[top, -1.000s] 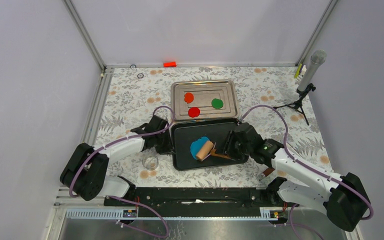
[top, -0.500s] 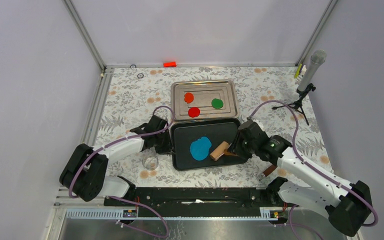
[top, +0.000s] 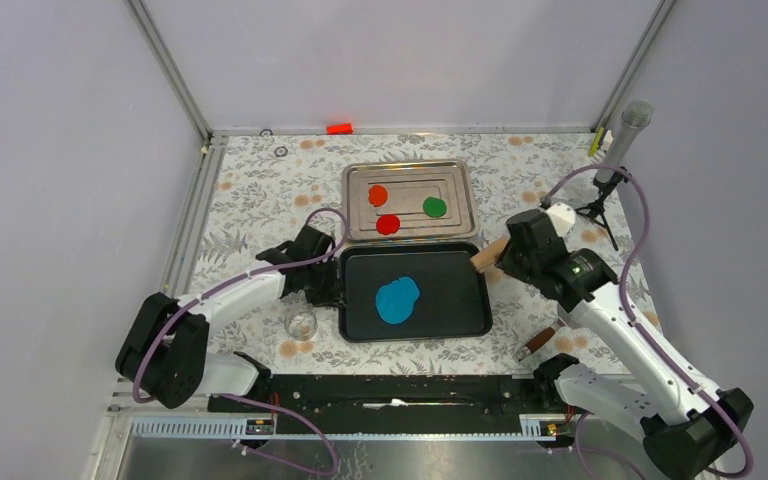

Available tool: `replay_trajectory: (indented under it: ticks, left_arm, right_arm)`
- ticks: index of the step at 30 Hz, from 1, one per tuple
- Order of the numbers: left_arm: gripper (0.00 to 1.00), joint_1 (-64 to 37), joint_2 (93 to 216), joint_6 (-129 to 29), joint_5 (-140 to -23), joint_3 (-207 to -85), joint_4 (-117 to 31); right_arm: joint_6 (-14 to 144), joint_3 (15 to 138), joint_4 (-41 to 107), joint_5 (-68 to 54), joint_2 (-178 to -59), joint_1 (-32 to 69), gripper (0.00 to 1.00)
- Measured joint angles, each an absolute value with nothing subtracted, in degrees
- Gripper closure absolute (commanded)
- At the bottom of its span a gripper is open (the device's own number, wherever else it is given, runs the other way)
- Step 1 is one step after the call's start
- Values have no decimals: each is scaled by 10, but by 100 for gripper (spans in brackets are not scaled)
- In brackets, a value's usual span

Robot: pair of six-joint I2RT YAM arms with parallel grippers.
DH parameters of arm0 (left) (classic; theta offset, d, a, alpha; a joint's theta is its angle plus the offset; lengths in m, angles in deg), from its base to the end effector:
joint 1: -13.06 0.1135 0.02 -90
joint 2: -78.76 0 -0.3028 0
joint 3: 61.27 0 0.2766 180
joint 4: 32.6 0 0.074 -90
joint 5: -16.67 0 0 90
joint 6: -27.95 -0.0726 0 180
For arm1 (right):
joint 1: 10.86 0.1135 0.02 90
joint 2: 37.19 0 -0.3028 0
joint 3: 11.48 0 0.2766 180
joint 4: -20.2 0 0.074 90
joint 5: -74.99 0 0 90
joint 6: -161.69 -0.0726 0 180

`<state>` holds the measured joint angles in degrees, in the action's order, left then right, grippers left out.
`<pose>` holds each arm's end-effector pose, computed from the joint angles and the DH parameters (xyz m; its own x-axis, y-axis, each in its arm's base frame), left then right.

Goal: Roll out the dumpling wrappers from the dough
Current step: Flatten out the dough on the work surface, then place the rolling pin at the center of the board.

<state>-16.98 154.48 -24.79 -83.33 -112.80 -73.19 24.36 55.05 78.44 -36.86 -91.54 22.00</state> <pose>0.2184 -0.1409 0.1620 -0.9606 -0.1333 -0.2440 -0.0308 0.9232 -0.3830 0.1927 0.0923 0.3161 -0.6207 0.4115 -0.6674 0.2504 0.9107 0.3286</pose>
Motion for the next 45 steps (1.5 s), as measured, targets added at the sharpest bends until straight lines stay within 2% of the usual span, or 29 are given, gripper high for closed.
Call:
replay_trajectory:
  ticks: [2,4,7,11,16,18,19,22,23,24,26,35,40,43,45]
  left_arm:
    - [60,-170,1545,-254,-832,-1137,-743]
    - [43,-170,1543,-260,-832,-1146,-751]
    - [30,-170,1530,-267,-825,-1164,-773]
    - [25,-170,1497,-275,-807,-1199,-808]
    - [25,-170,1425,-275,-780,-1239,-861]
    - [21,-170,1395,-271,-763,-1263,-896]
    - [16,-170,1380,-269,-750,-1276,-913]
    - [10,-170,1338,-259,-706,-1304,-961]
    - [9,-170,1326,-254,-686,-1312,-979]
    - [8,-170,1318,-249,-670,-1317,-996]
    - [2,-170,1309,-239,-639,-1322,-1031]
    - [1,-167,1281,-139,-564,-1284,-1143]
    - [4,-166,1221,-38,-564,-1198,-1165]
    - [10,-166,1188,27,-563,-1157,-1176]
    - [16,-166,1170,60,-561,-1135,-1171]
  right_arm:
    - [265,550,762,-381,-918,170,100]
    - [283,546,728,-388,-923,123,100]
    - [297,510,648,-378,-925,58,100]
    - [298,433,532,-345,-936,-14,100]
    - [294,334,424,-331,-934,-33,100]
    - [281,303,392,-323,-924,-44,77]
    - [274,291,380,-321,-916,-51,56]
    - [247,274,374,-324,-902,-60,8]
    - [240,271,381,-330,-897,-61,1]
    - [233,270,394,-336,-889,-61,1]
    - [223,269,424,-348,-866,-62,0]
    - [242,291,530,-358,-710,-62,0]
    - [287,322,529,-241,-688,-62,0]
    - [300,320,530,-170,-693,-62,1]
    - [302,308,531,-138,-691,-62,7]
